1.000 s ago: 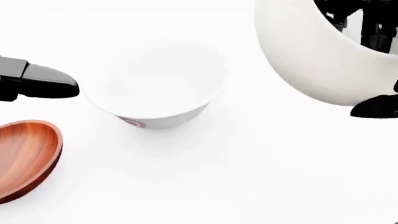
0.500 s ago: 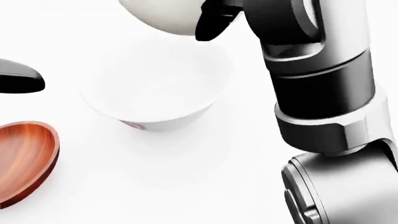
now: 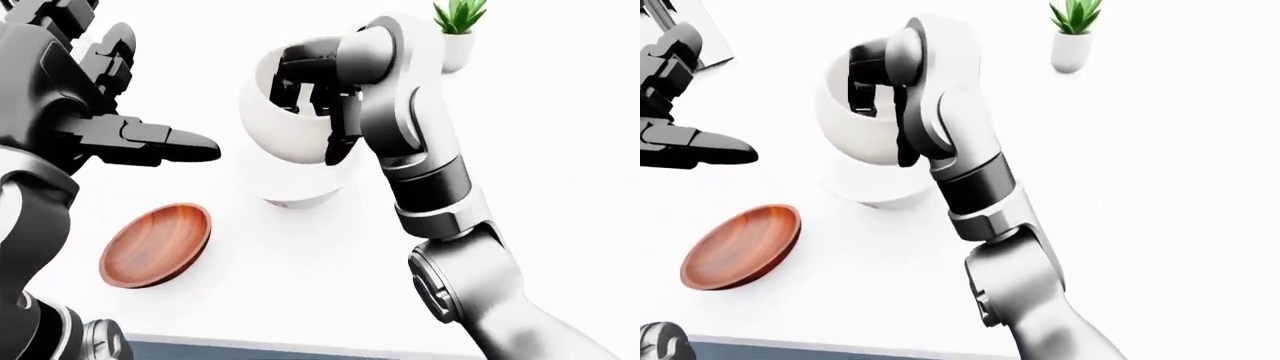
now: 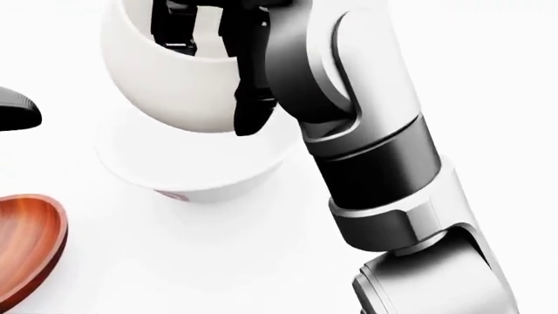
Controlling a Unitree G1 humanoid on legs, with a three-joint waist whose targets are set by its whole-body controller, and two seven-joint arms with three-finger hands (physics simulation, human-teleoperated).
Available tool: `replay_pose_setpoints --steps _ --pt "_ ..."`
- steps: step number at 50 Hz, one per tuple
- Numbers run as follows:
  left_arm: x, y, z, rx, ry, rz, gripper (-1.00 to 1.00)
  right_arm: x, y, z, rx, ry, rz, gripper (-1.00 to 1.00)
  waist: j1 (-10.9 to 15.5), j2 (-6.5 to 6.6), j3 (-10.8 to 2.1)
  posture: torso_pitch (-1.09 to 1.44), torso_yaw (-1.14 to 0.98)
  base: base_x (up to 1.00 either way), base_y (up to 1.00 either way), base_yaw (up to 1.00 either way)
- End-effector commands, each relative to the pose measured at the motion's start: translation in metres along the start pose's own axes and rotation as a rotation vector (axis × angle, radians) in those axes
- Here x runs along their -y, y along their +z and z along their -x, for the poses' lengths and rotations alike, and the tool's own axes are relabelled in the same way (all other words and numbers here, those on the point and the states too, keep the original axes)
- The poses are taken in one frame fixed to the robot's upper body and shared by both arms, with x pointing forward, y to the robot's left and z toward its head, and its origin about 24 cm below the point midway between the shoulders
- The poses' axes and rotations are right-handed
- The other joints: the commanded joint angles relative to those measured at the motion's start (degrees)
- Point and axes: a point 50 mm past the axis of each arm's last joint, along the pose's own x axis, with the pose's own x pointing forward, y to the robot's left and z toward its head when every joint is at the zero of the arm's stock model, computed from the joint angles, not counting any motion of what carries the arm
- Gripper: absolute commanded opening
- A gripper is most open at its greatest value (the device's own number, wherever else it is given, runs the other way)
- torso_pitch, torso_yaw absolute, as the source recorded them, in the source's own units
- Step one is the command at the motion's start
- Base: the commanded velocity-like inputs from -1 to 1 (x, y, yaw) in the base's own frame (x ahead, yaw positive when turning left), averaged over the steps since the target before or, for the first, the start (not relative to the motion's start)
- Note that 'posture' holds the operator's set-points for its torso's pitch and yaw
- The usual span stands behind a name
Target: Stack the bowls from largest to smallest.
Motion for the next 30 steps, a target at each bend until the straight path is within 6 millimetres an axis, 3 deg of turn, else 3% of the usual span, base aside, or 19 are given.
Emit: replay_pose_setpoints --steps 1,16,23,26,30 --pt "-0.003 0.012 0.002 0.07 0.023 -0.002 1.0 0.012 0.009 0.01 0.018 -0.065 0.027 -1.0 -0.1 0.37 -1.25 -0.21 0.0 0.0 0.0 0.0" --pt "-0.004 0.009 0.003 0.066 0.025 0.0 1.0 -0.005 0.006 -0.006 0.008 -0.002 0.047 -1.0 -0.5 1.29 -1.38 -0.21 0.0 0.0 0.0 0.0" --pt "-0.005 0.01 0.004 0.067 0.026 0.0 1.0 -0.003 0.003 -0.008 -0.01 -0.013 0.052 -0.8 -0.5 1.48 -1.45 -0.21 0.0 0.0 0.0 0.0" --pt "-0.005 0.011 0.004 0.068 0.026 0.001 1.0 -0.003 0.002 -0.009 -0.016 -0.019 0.051 -0.55 -0.4 1.49 -1.55 -0.21 0.0 0.0 0.0 0.0" --pt "-0.006 0.011 0.005 0.067 0.027 0.001 1.0 -0.004 -0.001 -0.013 -0.023 -0.024 0.052 -0.44 -0.4 1.51 -1.68 -0.21 0.0 0.0 0.0 0.0"
